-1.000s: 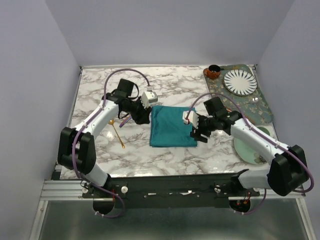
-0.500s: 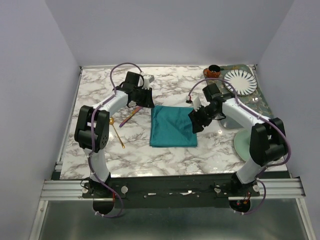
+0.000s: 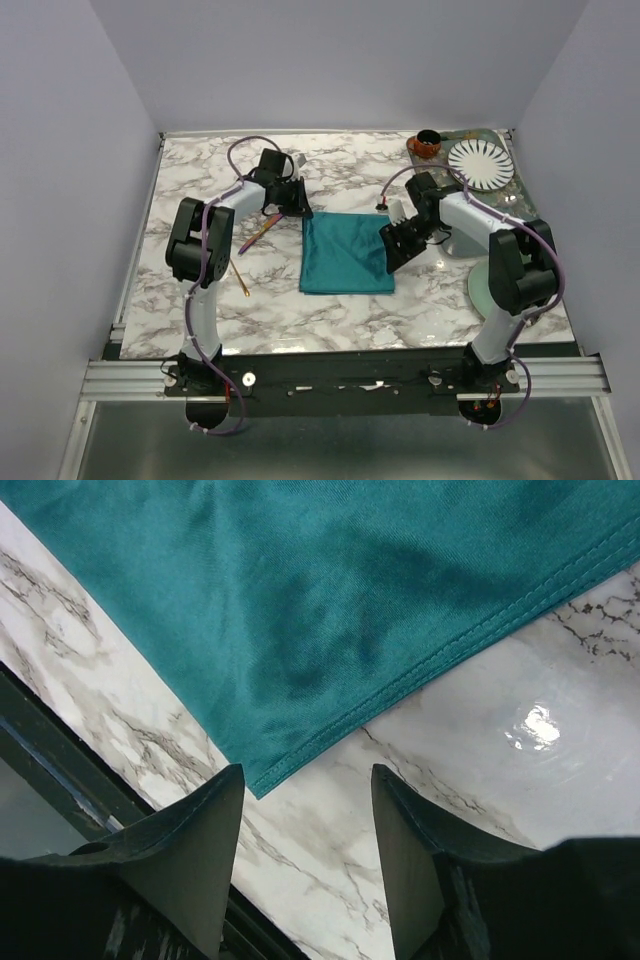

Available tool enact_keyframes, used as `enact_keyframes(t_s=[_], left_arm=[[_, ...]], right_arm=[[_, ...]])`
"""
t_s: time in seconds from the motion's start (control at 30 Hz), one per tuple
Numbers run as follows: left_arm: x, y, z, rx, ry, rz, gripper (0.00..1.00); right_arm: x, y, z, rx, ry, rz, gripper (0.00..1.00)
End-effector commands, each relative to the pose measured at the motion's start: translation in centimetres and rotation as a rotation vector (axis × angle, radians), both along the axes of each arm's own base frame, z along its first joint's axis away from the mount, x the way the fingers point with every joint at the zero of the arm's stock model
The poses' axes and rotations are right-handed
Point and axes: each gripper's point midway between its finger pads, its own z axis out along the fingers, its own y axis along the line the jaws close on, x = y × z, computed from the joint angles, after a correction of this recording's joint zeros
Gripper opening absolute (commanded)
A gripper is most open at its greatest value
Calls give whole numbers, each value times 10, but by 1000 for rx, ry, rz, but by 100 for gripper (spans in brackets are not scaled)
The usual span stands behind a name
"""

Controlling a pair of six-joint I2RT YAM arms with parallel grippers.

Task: Fold the napkin into a case and place the utensils inside
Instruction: Smooth out the lower triangle-folded napkin at the center of the board.

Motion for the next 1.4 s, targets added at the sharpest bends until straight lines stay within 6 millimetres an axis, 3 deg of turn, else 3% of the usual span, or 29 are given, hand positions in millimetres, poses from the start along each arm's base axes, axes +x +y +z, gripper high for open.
enact_keyframes(t_s=[0.0, 0.13, 0.23, 0.27, 0.33, 0.37, 0.47, 0.57, 0.67, 0.7, 0.8, 0.93, 1.37], left_arm=[[6, 28, -29, 26, 76, 112, 13], [-3, 30, -41, 41, 121, 102, 13], [-12, 31, -39, 41, 113, 64, 20], [-10, 29, -24, 25, 63, 44, 30], [-17, 25, -11, -7, 14, -20, 40], [-18, 25, 8, -16, -36, -39, 46], [-39, 23, 40, -32, -132, -180, 53], [-78, 27, 59, -18, -245, -417, 54], [-117, 38, 59, 61, -321, -606, 51], [-133, 38, 49, 93, -313, -661, 50], [-159, 47, 33, 188, -357, -774, 46], [-187, 36, 22, 239, -403, -894, 43], [-211, 32, -15, 362, -476, -1066, 47]], right_arm=[[-8, -2, -7, -10, 74, -15, 61], [-16, -6, -21, -43, 130, -19, 60], [-16, -7, -22, -49, 136, -14, 60], [-15, -7, -19, -45, 129, -17, 60], [-14, -4, -13, -29, 127, -21, 60], [-15, -2, -9, -21, 127, -23, 60], [-18, -1, 2, 0, 133, -40, 61], [-24, -5, 9, 23, 160, -88, 65], [-30, -13, 10, 49, 219, -158, 70], [-31, -13, 12, 73, 240, -173, 70], [-33, -14, 9, 116, 308, -232, 71], [-34, -4, 7, 171, 391, -281, 71], [-28, 1, -16, 192, 402, -295, 71]])
